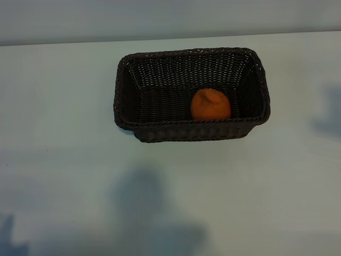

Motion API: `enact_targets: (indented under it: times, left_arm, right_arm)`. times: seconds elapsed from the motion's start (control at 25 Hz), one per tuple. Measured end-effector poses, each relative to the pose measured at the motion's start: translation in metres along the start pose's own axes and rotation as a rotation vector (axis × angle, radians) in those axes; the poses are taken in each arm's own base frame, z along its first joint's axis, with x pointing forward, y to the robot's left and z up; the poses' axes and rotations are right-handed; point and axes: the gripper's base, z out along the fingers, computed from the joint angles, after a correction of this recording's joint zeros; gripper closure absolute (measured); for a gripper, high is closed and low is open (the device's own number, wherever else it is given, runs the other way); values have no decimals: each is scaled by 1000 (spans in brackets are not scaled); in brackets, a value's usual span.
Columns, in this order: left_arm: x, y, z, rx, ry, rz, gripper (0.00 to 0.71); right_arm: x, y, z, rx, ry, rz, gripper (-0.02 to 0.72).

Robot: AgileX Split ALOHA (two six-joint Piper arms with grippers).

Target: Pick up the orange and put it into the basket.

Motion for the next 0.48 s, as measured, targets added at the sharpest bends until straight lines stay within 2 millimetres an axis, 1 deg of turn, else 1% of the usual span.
enact_targets:
  times: [0.08, 0.24, 0.48]
  left_arm:
    - [0, 0, 0, 0, 0, 0, 118]
    - [0, 0, 0, 0, 0, 0, 118]
    - [0, 0, 0, 0, 0, -6, 118]
  right_arm:
    - [15, -2, -10, 16, -12, -10, 125]
    - [47, -5, -20, 30, -20, -15, 125]
    - [96, -6, -19, 16, -23, -20, 125]
